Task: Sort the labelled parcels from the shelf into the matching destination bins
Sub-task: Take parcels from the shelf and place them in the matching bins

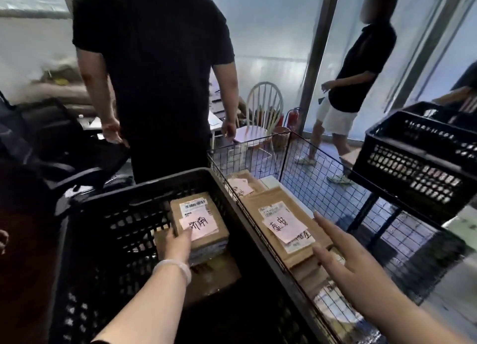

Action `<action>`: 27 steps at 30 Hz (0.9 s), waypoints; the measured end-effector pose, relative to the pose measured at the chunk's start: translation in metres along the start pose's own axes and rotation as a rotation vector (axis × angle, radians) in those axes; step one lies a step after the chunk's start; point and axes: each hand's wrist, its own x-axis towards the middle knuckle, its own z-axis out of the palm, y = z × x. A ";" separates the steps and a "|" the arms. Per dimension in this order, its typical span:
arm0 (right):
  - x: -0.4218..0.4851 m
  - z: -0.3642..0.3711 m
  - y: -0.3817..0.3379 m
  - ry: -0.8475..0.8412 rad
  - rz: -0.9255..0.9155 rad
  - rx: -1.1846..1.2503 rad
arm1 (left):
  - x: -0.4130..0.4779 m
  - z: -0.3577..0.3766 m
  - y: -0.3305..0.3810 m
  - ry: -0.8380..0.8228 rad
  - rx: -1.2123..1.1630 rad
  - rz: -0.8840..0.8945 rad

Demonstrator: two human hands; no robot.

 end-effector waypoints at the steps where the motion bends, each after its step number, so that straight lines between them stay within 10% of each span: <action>1: 0.001 0.001 0.000 0.003 -0.002 -0.005 | 0.004 0.000 -0.006 -0.007 0.032 0.010; 12: -0.019 0.000 0.016 0.013 -0.052 -0.377 | -0.031 0.012 0.007 0.139 0.646 0.320; 20: -0.098 -0.053 0.047 0.251 0.011 -0.502 | -0.189 0.099 0.021 -0.347 1.037 1.130; 27: -0.243 -0.122 0.094 0.448 0.172 -0.639 | -0.358 0.154 -0.046 -0.661 1.058 1.490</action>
